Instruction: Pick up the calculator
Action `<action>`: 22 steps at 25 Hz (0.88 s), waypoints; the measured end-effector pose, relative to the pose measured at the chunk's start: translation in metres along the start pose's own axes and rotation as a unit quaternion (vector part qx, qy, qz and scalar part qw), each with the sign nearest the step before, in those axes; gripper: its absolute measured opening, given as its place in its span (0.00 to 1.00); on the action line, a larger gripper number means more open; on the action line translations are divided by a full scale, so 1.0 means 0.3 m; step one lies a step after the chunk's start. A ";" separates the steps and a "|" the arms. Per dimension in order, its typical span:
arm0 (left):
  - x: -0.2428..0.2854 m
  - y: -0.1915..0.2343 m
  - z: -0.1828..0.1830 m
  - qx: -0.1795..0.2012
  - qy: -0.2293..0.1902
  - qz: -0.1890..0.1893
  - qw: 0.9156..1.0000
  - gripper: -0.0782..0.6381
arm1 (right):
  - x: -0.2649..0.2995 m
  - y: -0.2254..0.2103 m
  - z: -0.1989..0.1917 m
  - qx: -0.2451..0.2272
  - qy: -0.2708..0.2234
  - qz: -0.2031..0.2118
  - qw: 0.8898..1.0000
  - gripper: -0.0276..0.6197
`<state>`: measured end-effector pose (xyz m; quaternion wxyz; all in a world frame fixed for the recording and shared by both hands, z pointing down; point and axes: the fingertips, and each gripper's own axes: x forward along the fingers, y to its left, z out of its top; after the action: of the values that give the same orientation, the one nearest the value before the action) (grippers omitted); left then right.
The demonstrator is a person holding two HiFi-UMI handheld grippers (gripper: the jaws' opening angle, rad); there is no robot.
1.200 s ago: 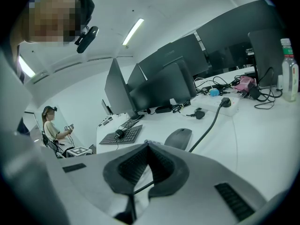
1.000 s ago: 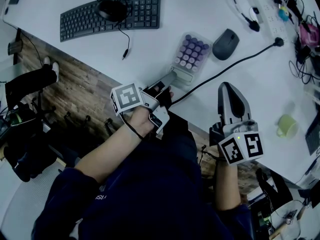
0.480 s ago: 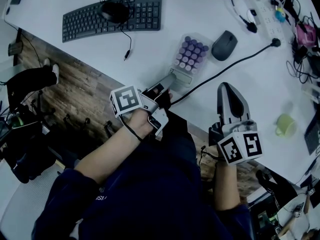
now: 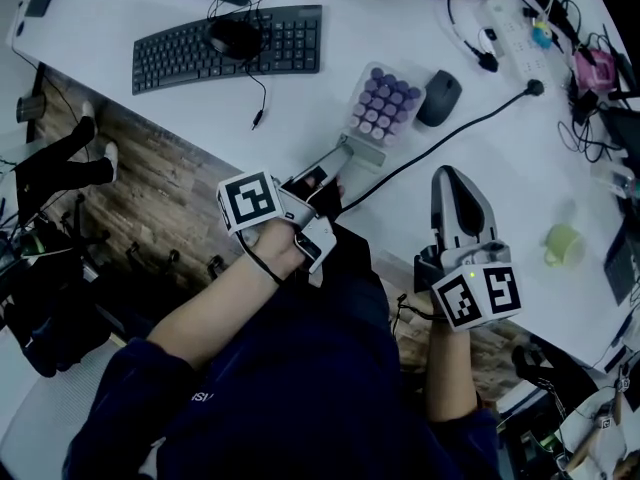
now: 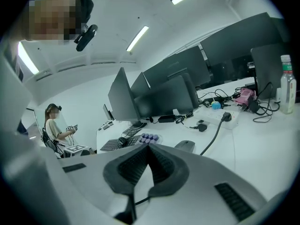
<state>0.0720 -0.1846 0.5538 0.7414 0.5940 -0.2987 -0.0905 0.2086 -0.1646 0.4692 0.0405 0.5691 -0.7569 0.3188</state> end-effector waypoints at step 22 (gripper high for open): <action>-0.022 -0.337 0.056 0.062 0.009 -0.083 0.995 0.25 | -0.078 0.112 0.233 -0.044 -0.070 -0.013 0.996 0.05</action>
<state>0.0797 -0.2233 0.4590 0.6957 0.6624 -0.2468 -0.1278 0.2079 -0.1770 0.3892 0.0165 0.5977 -0.7635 0.2440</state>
